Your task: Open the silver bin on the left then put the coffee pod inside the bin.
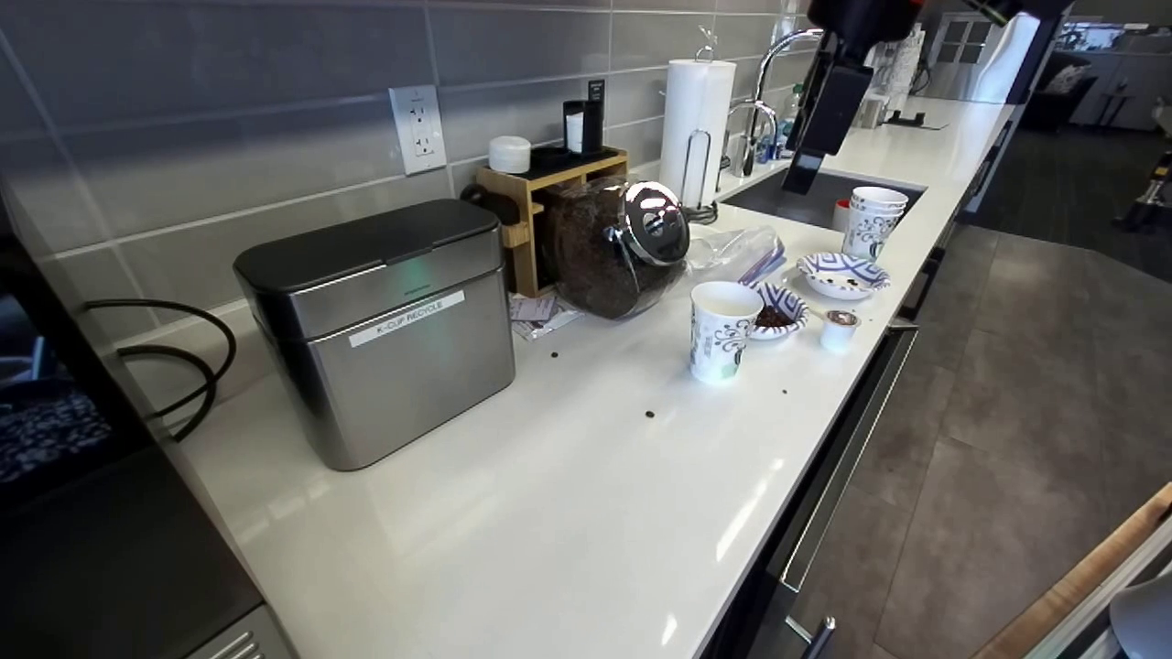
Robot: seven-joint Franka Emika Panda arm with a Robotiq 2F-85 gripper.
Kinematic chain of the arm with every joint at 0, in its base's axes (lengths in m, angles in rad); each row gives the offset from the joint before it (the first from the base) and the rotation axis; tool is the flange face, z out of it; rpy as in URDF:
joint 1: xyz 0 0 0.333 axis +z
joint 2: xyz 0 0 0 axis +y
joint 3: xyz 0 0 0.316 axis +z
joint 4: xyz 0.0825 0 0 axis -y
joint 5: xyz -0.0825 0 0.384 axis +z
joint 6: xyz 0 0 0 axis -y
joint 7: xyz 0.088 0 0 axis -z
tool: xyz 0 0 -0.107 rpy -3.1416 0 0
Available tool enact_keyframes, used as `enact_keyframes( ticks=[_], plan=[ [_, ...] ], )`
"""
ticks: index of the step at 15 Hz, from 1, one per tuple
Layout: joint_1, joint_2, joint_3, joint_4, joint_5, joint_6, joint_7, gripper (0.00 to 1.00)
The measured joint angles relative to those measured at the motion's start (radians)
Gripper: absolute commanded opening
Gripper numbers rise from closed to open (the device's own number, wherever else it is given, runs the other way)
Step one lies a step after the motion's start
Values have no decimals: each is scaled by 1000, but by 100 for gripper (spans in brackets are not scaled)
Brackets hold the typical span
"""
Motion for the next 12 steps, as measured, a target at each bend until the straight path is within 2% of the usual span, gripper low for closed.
enact_keyframes(
  ticks=[4, 7, 12],
  plan=[
    [3, 2, -1, 0, 1, 0, -4, 100],
    [28, 52, 24, 1, 0, 35, -20, 100],
    [53, 240, 115, 44, -66, 256, -14, 100]
  ],
)
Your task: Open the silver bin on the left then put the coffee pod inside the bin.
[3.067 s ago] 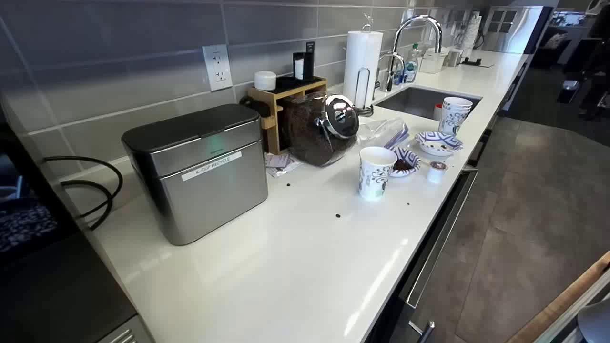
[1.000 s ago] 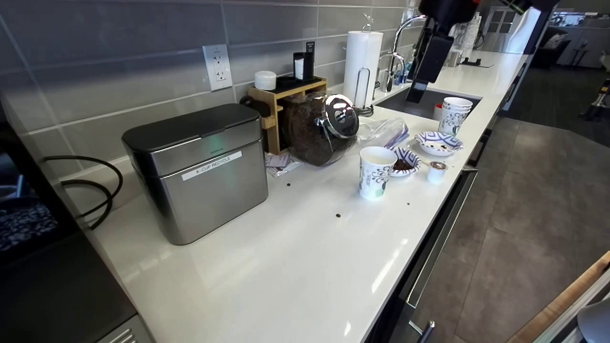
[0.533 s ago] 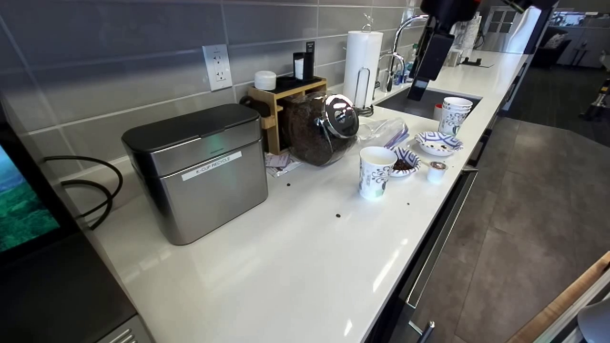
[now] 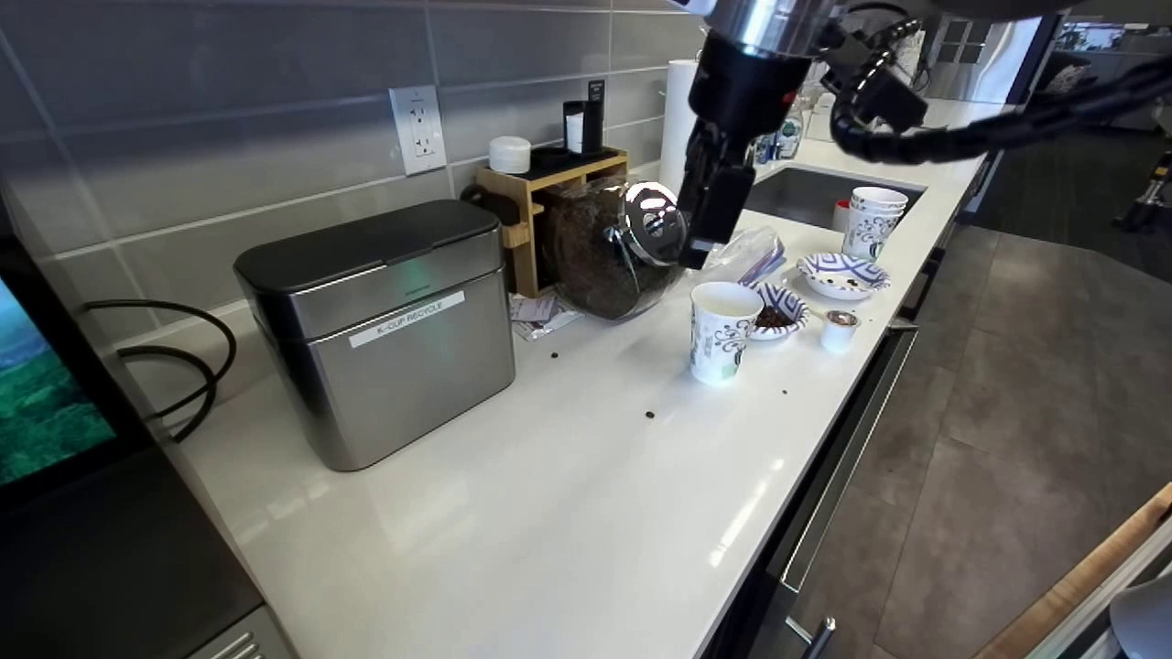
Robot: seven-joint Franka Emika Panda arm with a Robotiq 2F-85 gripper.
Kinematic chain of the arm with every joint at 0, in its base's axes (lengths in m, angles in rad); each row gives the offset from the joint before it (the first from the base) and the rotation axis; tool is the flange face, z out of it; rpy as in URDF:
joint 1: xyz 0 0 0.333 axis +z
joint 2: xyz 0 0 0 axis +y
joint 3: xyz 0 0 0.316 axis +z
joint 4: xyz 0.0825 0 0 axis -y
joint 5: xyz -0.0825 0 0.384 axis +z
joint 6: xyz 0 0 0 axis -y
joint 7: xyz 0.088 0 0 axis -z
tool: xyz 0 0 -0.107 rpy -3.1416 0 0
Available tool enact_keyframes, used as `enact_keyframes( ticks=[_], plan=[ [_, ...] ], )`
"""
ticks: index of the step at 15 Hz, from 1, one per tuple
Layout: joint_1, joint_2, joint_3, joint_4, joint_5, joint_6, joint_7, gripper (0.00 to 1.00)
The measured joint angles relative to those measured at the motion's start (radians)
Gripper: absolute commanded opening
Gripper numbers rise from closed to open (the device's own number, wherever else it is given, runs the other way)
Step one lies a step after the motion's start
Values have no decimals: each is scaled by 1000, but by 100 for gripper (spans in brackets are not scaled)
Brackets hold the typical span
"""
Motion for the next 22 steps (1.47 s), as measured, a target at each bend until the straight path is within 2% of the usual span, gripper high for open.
enact_keyframes(
  ticks=[3, 6, 9, 16, 22],
  plan=[
    [-4, 77, 32, 48, -106, 105, 26, 100],
    [-3, 146, 59, 109, -191, 160, 37, 100],
    [1, 193, 72, 152, -208, 163, 33, 100],
    [1, 224, 80, 167, -245, 164, 52, 100],
    [3, 301, 94, 198, -359, 275, 128, 100]
  ],
)
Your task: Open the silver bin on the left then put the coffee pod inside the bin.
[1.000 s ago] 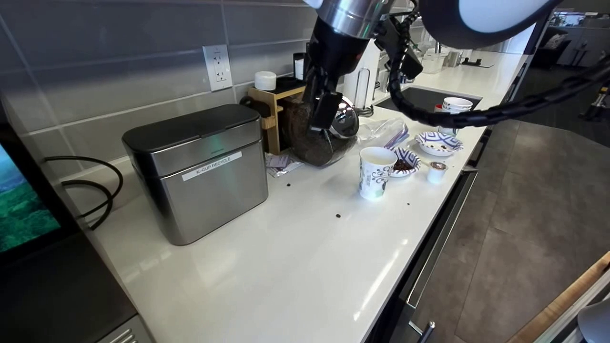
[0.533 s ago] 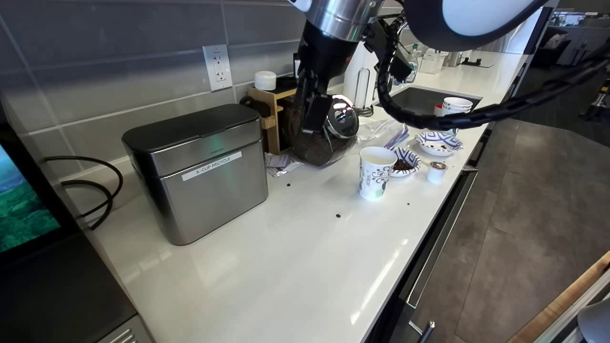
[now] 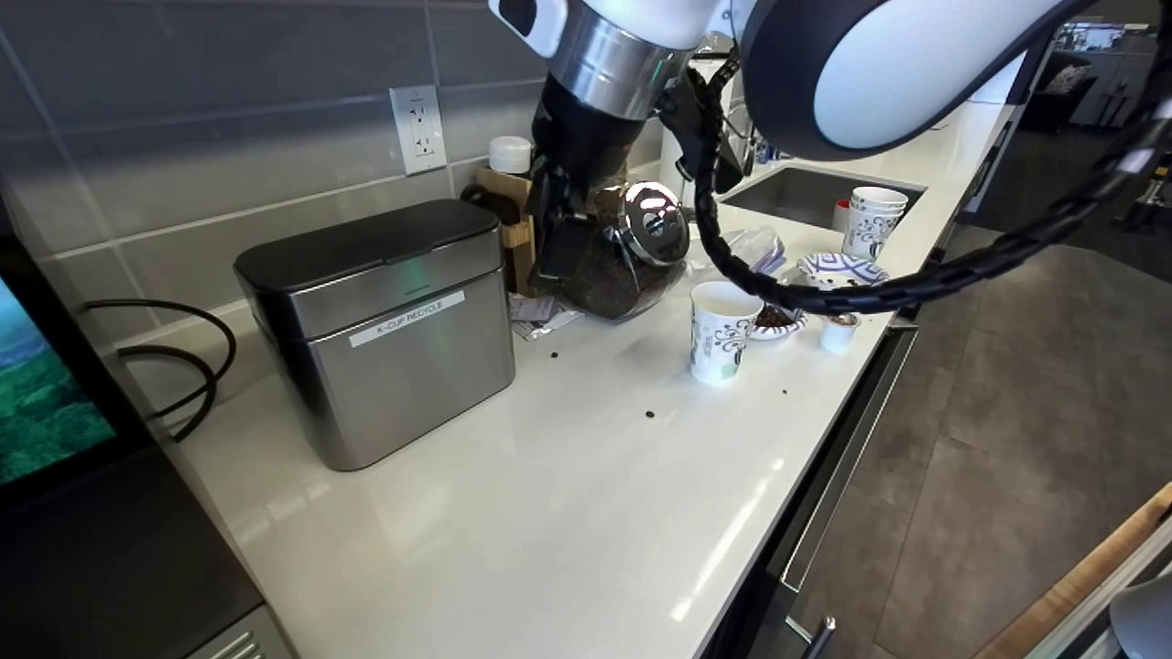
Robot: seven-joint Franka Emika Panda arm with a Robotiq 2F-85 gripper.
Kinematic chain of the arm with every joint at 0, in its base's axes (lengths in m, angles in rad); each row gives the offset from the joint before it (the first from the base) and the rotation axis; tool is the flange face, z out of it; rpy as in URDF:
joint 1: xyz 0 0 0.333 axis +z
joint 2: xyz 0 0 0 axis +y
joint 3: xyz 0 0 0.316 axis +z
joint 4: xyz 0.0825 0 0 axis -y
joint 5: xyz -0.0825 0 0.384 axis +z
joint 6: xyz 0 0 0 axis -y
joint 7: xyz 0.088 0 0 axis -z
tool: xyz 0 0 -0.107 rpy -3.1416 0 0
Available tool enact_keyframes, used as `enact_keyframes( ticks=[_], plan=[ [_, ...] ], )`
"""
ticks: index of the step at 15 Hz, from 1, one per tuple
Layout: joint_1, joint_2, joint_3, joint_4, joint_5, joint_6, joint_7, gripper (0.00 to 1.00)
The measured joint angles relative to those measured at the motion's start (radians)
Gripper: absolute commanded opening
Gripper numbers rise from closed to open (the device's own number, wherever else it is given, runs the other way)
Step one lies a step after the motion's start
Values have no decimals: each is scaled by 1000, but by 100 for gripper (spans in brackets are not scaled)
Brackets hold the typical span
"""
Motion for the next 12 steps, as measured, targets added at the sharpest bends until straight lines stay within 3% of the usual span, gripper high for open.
enact_keyframes(
  ticks=[5, 12],
  plan=[
    [1, 33, 0, 41, -112, 71, 64, 100],
    [24, 139, 0, 145, -256, 81, 124, 100]
  ],
)
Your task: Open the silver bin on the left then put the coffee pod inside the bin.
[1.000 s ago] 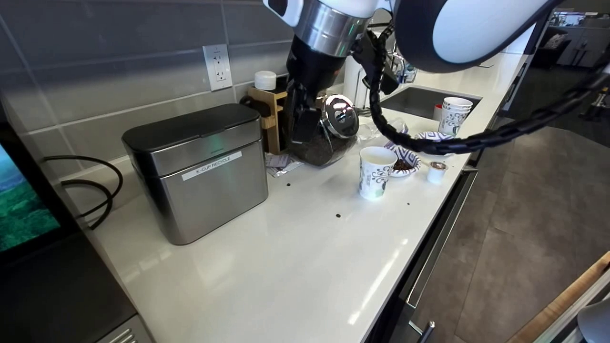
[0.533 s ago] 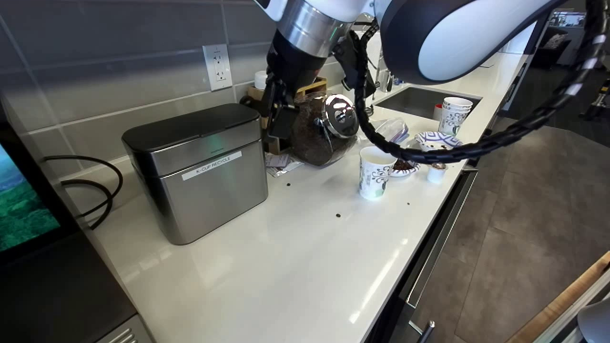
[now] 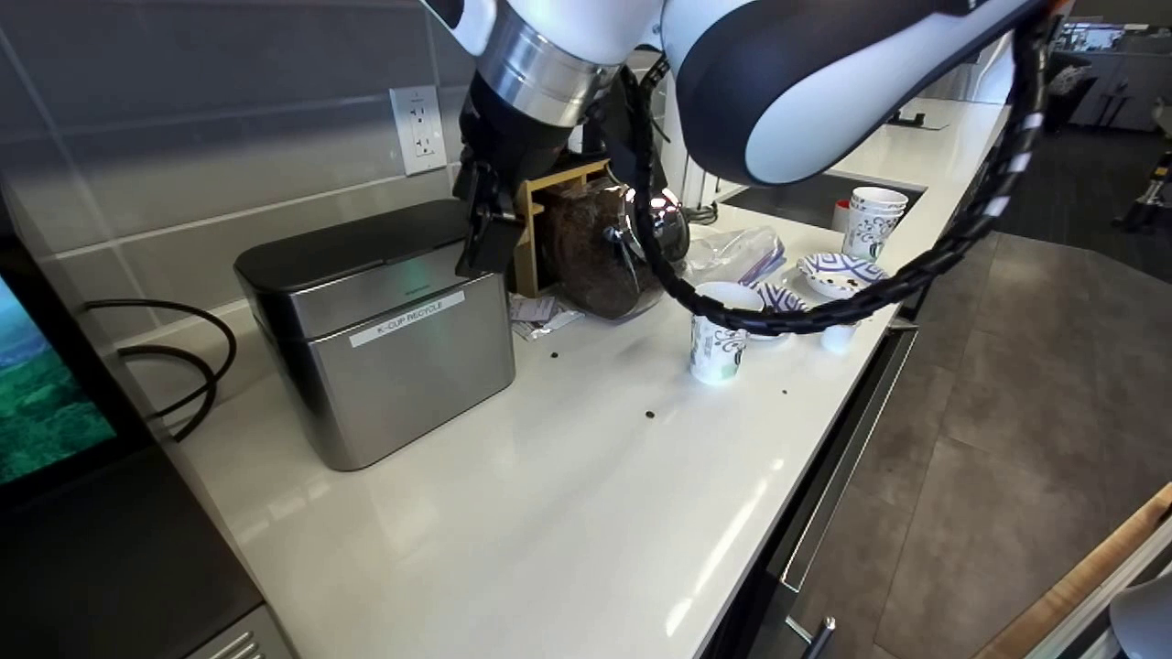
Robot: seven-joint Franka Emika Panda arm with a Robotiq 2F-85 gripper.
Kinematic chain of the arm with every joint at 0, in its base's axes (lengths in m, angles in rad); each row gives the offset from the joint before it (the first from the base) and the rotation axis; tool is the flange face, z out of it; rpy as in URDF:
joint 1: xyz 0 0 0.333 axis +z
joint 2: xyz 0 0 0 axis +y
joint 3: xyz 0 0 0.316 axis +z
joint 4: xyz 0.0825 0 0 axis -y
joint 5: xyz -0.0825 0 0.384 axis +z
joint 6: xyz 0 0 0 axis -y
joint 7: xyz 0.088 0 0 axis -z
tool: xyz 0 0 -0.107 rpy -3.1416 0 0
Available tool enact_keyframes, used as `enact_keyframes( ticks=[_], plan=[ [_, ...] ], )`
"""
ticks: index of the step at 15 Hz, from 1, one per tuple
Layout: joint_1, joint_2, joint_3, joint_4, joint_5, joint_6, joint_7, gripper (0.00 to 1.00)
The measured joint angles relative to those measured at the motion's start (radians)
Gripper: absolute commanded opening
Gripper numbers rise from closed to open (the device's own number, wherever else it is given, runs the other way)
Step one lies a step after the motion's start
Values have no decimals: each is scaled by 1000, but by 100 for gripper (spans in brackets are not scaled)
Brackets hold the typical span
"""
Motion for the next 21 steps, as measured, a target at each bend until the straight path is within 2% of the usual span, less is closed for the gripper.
enact_keyframes(
  ticks=[13, 21],
  plan=[
    [31, 134, -8, 150, -136, 0, 28, 100],
    [39, 168, -12, 190, -157, 0, 30, 100]
  ],
)
